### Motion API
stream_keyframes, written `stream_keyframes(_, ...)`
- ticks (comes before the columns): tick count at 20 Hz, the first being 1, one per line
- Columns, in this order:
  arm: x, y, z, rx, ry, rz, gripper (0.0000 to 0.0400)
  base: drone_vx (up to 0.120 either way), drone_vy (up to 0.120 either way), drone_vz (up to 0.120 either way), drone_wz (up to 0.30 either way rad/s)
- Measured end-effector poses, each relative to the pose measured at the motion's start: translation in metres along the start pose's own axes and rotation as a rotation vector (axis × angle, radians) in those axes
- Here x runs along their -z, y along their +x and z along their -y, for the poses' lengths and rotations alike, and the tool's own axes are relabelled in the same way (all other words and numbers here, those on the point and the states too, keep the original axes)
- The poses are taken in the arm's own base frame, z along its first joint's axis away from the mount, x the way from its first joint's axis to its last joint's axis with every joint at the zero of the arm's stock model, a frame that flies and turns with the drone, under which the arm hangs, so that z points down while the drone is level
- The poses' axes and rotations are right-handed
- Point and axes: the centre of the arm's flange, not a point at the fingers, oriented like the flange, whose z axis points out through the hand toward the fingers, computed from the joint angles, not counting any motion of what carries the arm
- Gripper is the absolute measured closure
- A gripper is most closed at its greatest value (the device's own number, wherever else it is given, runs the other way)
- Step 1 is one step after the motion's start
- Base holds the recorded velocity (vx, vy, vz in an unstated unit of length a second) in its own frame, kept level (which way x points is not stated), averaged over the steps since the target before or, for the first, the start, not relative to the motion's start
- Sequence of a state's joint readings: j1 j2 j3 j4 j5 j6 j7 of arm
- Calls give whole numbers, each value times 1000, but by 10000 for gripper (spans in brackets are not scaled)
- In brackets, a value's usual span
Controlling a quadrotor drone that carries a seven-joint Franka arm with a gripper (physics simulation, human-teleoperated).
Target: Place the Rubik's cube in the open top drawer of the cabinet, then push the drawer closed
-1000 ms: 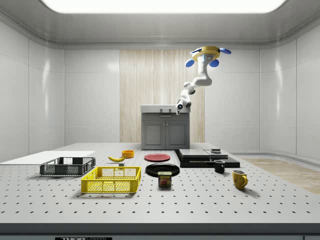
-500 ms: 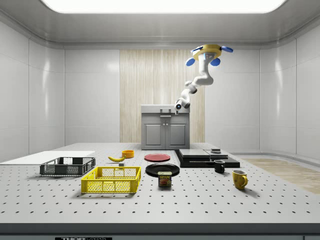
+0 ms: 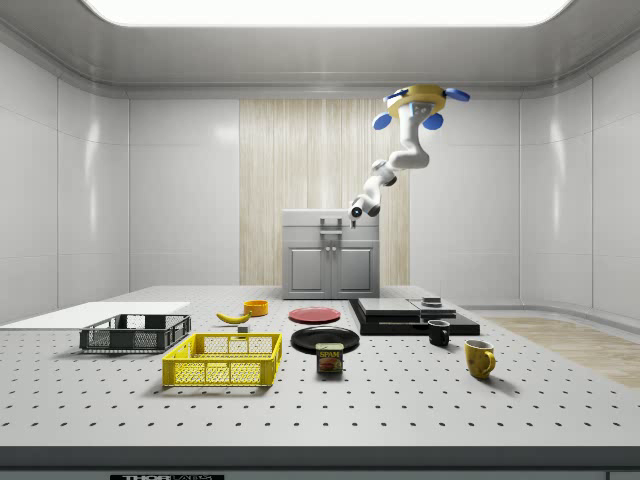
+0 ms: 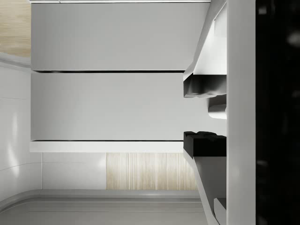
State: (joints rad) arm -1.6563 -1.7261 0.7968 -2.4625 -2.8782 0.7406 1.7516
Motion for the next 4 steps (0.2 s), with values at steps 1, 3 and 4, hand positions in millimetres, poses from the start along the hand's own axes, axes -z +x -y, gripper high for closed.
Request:
stream_keyframes(1, 0, 0, 0, 0, 0, 0, 295, 0, 0, 0, 0)
stream_keyframes(3, -1, 1, 0, 0, -1, 1, 295, 0, 0, 0, 0)
stream_keyframes(4, -1, 2, 0, 1, -1, 1, 295, 0, 0, 0, 0)
